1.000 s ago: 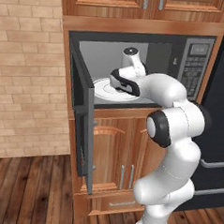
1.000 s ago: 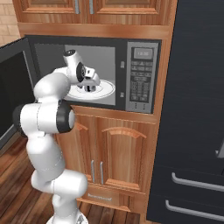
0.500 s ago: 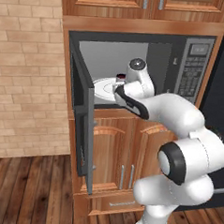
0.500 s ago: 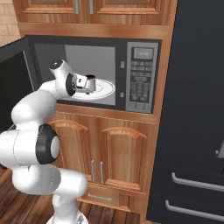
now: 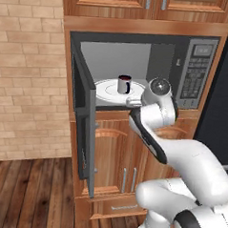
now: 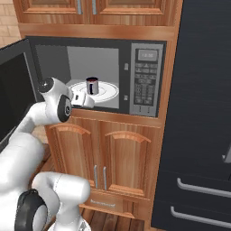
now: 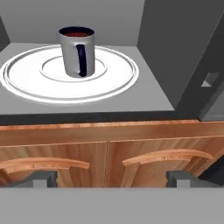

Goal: Place the microwavable item in the microwave. Then, close the microwave door and press the start button.

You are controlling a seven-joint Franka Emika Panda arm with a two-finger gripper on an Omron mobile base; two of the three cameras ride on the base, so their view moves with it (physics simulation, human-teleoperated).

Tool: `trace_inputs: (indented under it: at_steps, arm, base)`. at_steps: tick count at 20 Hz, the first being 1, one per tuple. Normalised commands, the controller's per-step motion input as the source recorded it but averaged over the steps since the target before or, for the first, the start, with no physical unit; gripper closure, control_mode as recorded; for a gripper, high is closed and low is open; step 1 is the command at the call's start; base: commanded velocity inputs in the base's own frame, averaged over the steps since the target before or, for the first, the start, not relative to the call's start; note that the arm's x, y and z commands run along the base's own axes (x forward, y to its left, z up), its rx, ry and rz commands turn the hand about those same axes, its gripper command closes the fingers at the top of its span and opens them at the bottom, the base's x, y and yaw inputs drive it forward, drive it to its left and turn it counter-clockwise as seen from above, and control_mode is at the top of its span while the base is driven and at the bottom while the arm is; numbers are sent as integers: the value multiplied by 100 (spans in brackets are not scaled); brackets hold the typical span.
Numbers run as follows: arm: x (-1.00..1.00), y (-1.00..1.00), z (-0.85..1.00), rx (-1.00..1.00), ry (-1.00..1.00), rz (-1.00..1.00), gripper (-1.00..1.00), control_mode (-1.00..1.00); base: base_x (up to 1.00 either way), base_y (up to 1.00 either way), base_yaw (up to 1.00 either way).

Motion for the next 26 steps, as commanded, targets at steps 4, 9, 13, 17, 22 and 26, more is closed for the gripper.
trace_inputs:
  at_steps: [4, 9, 13, 17, 22, 26]
  arm:
    - [-100, -28, 76, 0, -11, 3, -100, -100]
    - [-100, -18, 95, -3, -6, 5, -100, -100]
    - [-100, -4, 60, -7, -10, 6, -100, -100]
    - [-100, 0, 17, -15, -25, 6, -100, -100]
    - [-100, 1, 40, -21, -27, 11, -100, -100]
    - [-100, 11, 36, -21, -18, 14, -100, -100]
  base:
    - [0, 0, 0]
    - [0, 0, 0]
    - [0, 0, 0]
    - [0, 0, 0]
    - [0, 0, 0]
    - [0, 0, 0]
